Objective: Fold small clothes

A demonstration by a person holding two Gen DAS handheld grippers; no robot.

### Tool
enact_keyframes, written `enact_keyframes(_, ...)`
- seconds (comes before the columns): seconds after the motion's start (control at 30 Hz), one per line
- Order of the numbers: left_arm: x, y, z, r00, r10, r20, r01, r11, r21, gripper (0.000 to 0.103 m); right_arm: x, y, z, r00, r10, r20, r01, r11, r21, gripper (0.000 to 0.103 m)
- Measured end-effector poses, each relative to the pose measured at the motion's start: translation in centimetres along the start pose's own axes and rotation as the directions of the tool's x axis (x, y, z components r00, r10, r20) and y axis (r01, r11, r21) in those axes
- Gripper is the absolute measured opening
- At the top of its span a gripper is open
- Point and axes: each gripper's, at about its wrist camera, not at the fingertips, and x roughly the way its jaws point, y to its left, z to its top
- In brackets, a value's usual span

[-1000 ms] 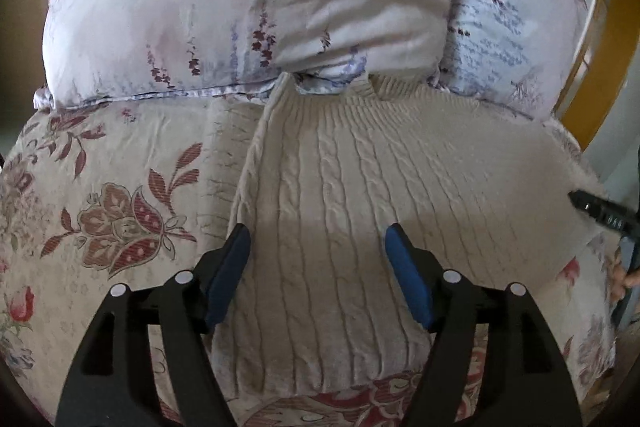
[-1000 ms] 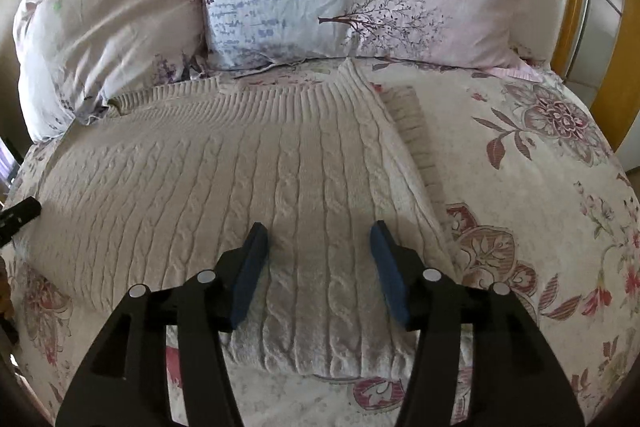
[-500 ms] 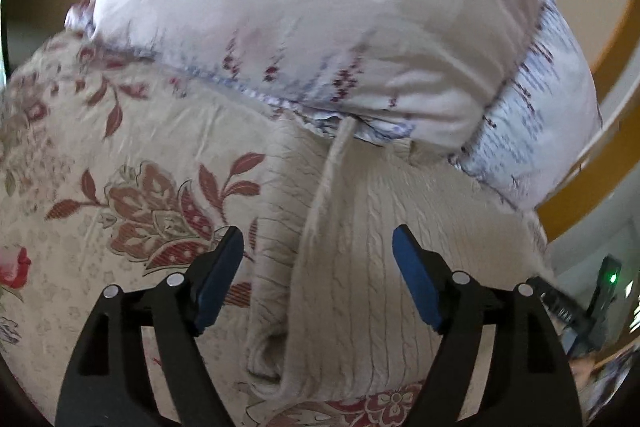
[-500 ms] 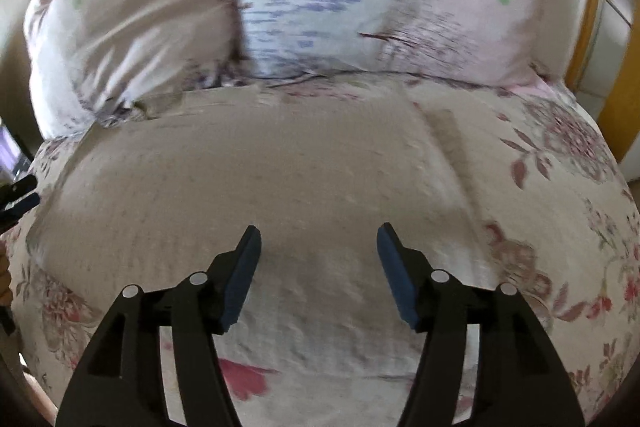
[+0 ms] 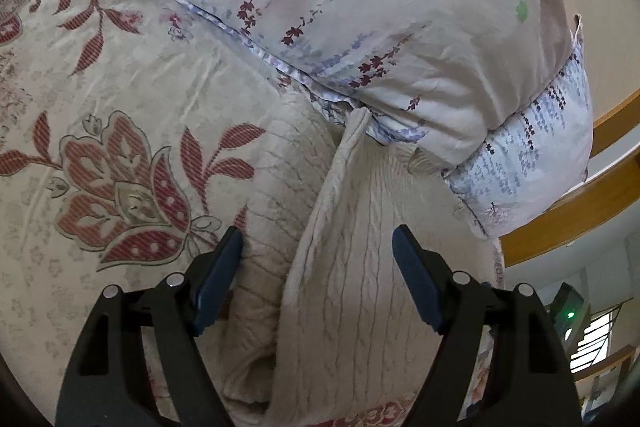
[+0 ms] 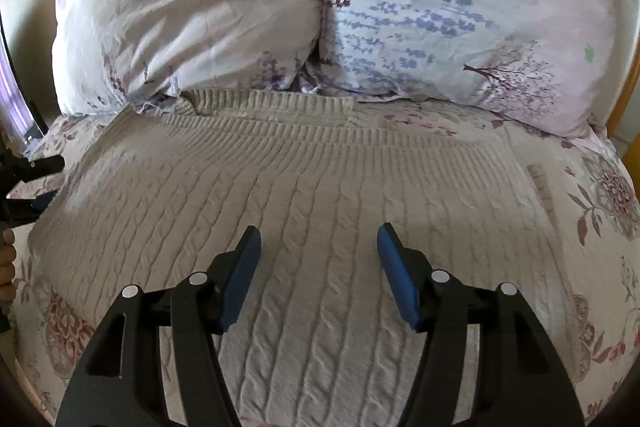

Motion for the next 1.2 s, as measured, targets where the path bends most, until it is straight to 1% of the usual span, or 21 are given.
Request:
enact_keyframes(0.03, 0.1, 0.0, 0.1, 1.0, -0.004, 0.002, 0.004, 1.0, -0.004, 0.077, 0.7, 0.2, -0.1, 1.0, -0.009, -0.026, 0.009, 1.0, -0.011, 0.066)
enact_keyframes(0.13, 0.3, 0.0, 0.3, 1.0, -0.017, 0.002, 0.017, 1.0, -0.011, 0.077, 0.9, 0.8, -0.4, 0.999, -0.041, -0.014, 0.04, 0.998, -0.044, 0.068)
enact_keyframes(0.5, 0.9, -0.2, 0.5, 0.999, -0.033, 0.004, 0.033, 0.999, -0.016, 0.075, 0.9, 0.7, -0.5, 0.999, -0.034, -0.01, 0.033, 0.998, -0.046, 0.068)
enact_keyframes(0.57, 1.1, -0.2, 0.4, 0.999, -0.052, -0.008, 0.051, 0.998, -0.037, 0.068, 0.9, 0.6, -0.5, 1.0, -0.031, -0.008, 0.03, 0.998, -0.047, 0.069)
enact_keyframes(0.6, 1.2, -0.1, 0.3, 0.998, -0.058, -0.01, 0.058, 0.997, -0.045, 0.067, 0.9, 0.6, -0.5, 1.0, -0.029, -0.007, 0.029, 0.998, -0.047, 0.069)
enact_keyframes(0.63, 1.3, -0.1, 0.3, 0.998, -0.061, -0.011, 0.061, 0.997, -0.053, 0.063, 0.9, 0.5, -0.5, 1.0, -0.028, -0.007, 0.027, 0.999, -0.046, 0.069)
enact_keyframes(0.8, 1.7, 0.1, 0.1, 0.996, -0.084, -0.032, 0.081, 0.993, -0.088, 0.042, 0.9, 0.6, -0.5, 1.0, -0.026, -0.006, 0.026, 0.999, -0.045, 0.069)
enact_keyframes(0.83, 1.8, 0.2, 0.0, 0.996, -0.084, -0.037, 0.081, 0.993, -0.089, 0.04, 0.9, 0.6, -0.5, 1.0, -0.027, -0.006, 0.027, 0.999, -0.044, 0.069)
enact_keyframes(0.87, 1.9, 0.2, 0.0, 0.996, -0.084, -0.04, 0.08, 0.993, -0.092, 0.031, 0.9, 0.6, -0.5, 1.0, -0.026, -0.005, 0.026, 0.999, -0.044, 0.069)
enact_keyframes(0.9, 1.9, 0.2, -0.1, 0.995, -0.09, -0.046, 0.085, 0.991, -0.1, 0.025, 0.9, 0.7, -0.5, 1.0, -0.026, -0.005, 0.026, 0.999, -0.044, 0.069)
enact_keyframes(1.0, 1.5, -0.4, 0.1, 0.991, -0.126, -0.034, 0.122, 0.987, -0.105, 0.021, 0.9, 0.7, -0.5, 1.0, -0.025, -0.004, 0.024, 0.999, -0.046, 0.069)
enact_keyframes(1.2, -0.2, -4.5, 0.4, 0.981, -0.193, 0.016, 0.193, 0.981, -0.017, 0.017, 0.9, 0.8, -0.5, 1.0, -0.023, -0.006, 0.023, 0.999, -0.048, 0.069)
